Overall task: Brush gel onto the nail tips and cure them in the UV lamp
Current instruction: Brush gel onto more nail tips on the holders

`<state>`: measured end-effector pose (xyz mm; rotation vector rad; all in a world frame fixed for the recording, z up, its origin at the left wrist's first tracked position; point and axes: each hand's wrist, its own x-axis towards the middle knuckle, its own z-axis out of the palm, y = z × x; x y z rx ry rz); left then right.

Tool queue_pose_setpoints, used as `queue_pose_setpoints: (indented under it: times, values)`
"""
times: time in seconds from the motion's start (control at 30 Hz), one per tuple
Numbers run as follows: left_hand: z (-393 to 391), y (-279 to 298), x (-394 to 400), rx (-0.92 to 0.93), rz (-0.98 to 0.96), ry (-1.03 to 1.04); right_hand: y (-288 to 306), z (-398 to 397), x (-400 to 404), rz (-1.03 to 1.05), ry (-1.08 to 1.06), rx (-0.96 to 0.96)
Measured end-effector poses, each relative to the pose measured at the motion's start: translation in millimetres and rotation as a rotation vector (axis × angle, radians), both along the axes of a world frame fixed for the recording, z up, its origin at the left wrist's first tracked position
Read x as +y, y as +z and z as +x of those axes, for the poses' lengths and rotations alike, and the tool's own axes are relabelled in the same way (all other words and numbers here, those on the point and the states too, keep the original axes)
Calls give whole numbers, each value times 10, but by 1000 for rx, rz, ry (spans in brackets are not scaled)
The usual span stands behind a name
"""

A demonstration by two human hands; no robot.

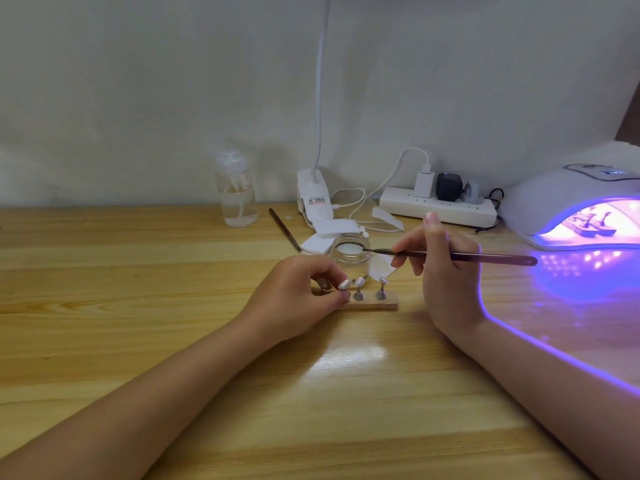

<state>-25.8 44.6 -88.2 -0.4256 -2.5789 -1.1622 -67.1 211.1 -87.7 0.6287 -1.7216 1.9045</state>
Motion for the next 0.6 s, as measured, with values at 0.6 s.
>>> queue_pose_setpoints:
  times: [0.6]
  values:
    - [66, 32, -68, 257, 358, 19, 29, 7, 11, 143, -82, -30]
